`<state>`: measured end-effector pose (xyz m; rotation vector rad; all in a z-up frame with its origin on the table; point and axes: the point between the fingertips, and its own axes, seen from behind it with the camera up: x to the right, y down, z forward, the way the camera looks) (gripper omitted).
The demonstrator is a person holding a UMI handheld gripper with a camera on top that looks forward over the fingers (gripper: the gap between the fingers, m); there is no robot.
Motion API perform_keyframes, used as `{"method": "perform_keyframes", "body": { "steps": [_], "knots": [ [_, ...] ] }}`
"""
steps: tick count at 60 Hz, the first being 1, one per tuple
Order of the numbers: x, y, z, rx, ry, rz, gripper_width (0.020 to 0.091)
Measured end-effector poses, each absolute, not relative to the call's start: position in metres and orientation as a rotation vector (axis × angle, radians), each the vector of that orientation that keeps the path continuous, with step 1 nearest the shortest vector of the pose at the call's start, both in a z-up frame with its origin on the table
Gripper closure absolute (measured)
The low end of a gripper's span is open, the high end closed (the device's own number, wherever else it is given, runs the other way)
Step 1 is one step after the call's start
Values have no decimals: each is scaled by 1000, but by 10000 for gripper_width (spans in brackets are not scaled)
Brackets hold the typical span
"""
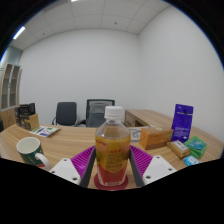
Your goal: Pour water
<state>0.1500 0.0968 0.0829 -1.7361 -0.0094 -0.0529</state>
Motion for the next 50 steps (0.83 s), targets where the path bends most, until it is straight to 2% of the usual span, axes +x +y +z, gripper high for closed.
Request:
{"method": "perform_keyframes", "body": {
  "steps": [5,6,9,18,29,39,50],
  "knots": [
    [158,84,74,-1808,27,-44,252],
    [160,81,76,-1807,34,-46,244],
    [163,70,84,-1796,40,-54,274],
    [159,11,114,-1768,43,-48,274],
    [128,-100,151,-1721,45,43,265],
    [89,-192,148,-1712,36,135,267],
    [41,-259,136,-1722,-39,232,265]
  ]
}}
